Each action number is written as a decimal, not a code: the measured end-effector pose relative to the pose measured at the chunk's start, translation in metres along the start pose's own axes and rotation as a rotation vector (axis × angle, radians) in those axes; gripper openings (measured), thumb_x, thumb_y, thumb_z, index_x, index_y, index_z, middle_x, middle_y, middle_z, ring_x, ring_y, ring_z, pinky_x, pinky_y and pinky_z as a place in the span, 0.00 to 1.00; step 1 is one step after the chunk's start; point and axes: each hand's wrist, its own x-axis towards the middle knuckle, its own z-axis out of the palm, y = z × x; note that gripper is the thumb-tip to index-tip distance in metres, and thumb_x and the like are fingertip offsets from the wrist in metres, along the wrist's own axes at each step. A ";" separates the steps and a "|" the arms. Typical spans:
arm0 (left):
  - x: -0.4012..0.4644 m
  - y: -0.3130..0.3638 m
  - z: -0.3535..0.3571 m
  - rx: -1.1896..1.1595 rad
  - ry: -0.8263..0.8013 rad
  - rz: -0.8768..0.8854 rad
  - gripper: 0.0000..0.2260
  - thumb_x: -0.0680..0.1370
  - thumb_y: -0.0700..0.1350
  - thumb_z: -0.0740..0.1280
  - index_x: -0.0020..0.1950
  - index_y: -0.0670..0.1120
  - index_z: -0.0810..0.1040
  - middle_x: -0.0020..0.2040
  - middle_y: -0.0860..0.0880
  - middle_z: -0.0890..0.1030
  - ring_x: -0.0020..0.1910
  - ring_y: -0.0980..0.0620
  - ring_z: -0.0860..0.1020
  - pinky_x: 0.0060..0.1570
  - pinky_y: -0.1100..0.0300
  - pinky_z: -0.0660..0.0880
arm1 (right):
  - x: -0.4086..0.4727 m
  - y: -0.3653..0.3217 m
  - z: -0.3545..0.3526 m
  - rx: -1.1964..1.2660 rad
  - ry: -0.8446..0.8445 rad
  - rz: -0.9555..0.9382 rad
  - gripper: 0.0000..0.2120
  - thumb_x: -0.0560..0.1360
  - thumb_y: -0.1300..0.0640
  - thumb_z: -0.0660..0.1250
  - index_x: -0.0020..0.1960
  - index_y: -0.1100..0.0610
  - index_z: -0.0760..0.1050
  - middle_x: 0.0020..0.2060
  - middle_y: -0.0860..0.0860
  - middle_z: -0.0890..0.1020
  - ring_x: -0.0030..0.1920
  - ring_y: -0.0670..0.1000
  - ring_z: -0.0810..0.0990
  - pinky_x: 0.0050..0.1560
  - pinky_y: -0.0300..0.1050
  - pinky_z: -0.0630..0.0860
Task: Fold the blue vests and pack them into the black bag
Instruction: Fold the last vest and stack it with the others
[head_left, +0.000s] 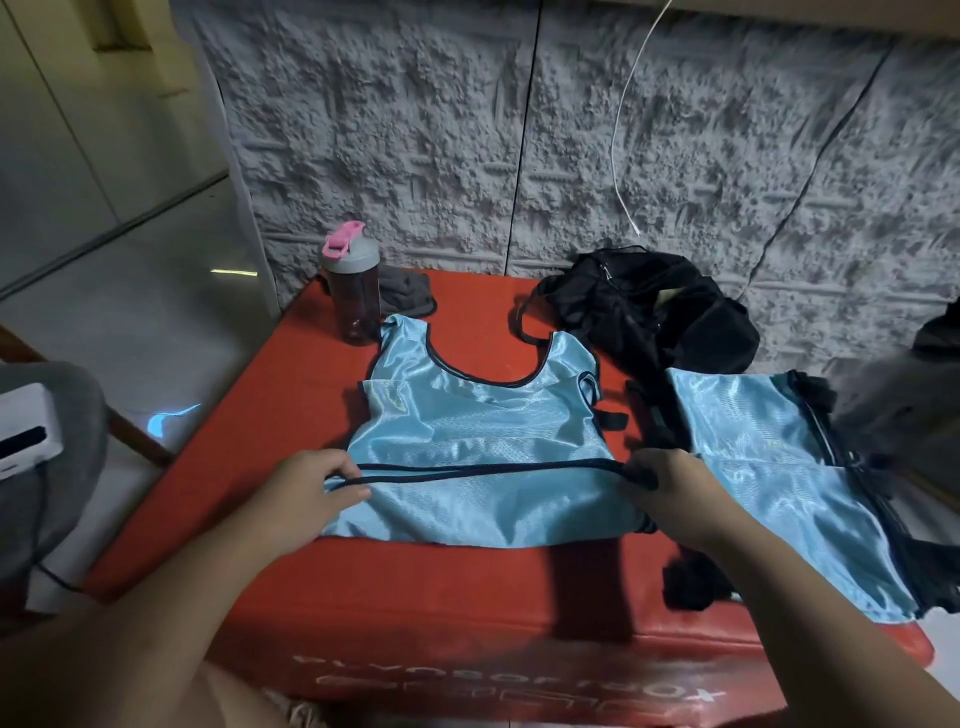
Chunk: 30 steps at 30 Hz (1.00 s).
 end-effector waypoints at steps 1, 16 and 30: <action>-0.001 0.002 -0.001 -0.016 -0.001 0.006 0.07 0.74 0.42 0.77 0.39 0.47 0.80 0.32 0.57 0.79 0.33 0.60 0.74 0.35 0.67 0.68 | -0.002 0.001 -0.001 0.005 -0.015 -0.004 0.14 0.75 0.56 0.73 0.33 0.50 0.73 0.28 0.48 0.76 0.29 0.43 0.74 0.32 0.37 0.70; -0.011 0.024 -0.015 0.152 0.254 0.442 0.17 0.78 0.54 0.65 0.36 0.44 0.80 0.36 0.54 0.79 0.38 0.55 0.77 0.44 0.59 0.73 | -0.014 -0.011 -0.018 0.092 0.097 0.015 0.15 0.68 0.65 0.75 0.31 0.47 0.78 0.27 0.41 0.80 0.32 0.43 0.79 0.32 0.35 0.70; -0.016 0.011 -0.017 0.228 0.173 0.266 0.08 0.75 0.46 0.76 0.37 0.46 0.84 0.32 0.55 0.80 0.32 0.57 0.76 0.36 0.70 0.68 | -0.024 -0.017 -0.023 0.172 0.270 0.150 0.14 0.67 0.71 0.69 0.37 0.52 0.82 0.31 0.44 0.82 0.35 0.43 0.80 0.33 0.33 0.71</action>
